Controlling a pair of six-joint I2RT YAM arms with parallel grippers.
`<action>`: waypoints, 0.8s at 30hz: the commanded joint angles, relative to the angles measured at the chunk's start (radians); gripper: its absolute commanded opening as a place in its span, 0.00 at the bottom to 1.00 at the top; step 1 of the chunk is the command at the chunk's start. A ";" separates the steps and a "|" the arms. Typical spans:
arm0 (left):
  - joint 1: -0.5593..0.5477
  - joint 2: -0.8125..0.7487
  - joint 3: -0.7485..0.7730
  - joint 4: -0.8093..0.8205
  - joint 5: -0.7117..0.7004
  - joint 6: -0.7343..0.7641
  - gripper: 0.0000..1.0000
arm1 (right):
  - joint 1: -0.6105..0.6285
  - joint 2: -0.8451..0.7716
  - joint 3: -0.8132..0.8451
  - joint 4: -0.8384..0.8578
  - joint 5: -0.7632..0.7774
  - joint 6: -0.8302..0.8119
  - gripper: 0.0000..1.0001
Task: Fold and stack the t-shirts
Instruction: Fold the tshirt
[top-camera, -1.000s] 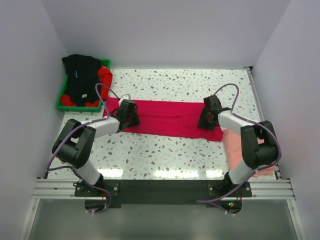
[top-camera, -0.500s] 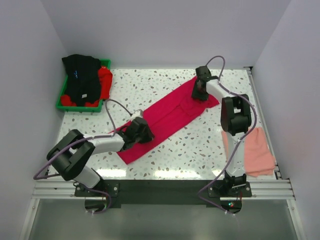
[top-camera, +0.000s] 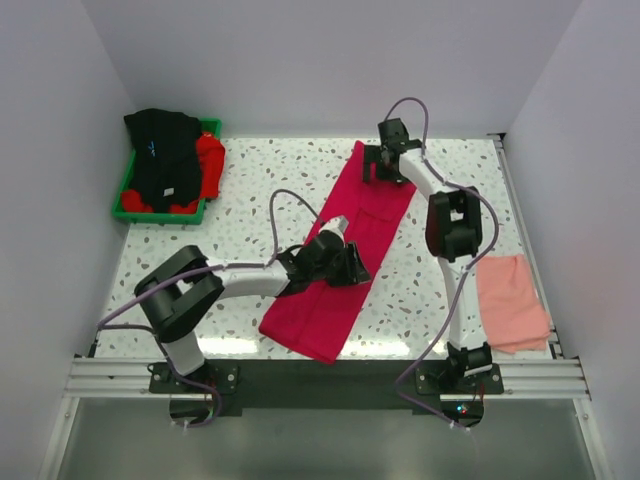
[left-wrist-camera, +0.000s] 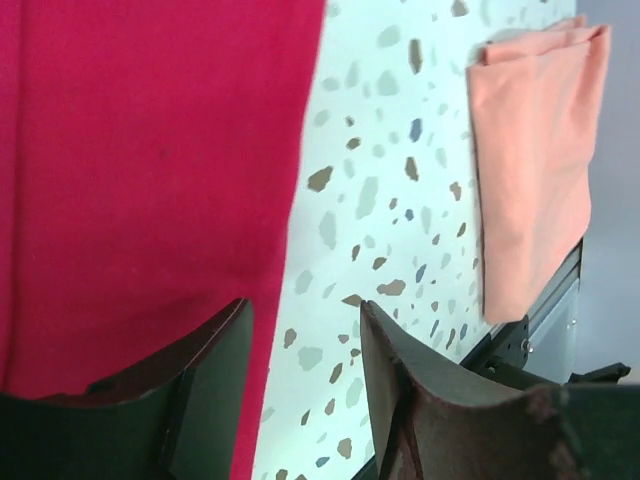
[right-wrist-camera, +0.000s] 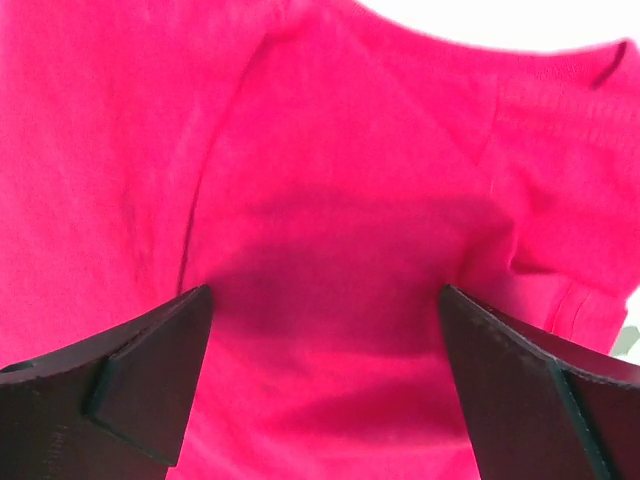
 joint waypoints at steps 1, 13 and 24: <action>0.009 -0.117 0.054 -0.076 -0.038 0.126 0.53 | 0.005 -0.167 -0.054 -0.028 0.058 -0.007 0.99; 0.013 -0.324 -0.065 -0.413 -0.259 0.363 0.36 | 0.069 -0.488 -0.585 0.175 0.021 0.209 0.93; 0.004 -0.381 -0.305 -0.351 -0.261 0.242 0.26 | 0.077 -0.269 -0.431 0.127 0.014 0.226 0.71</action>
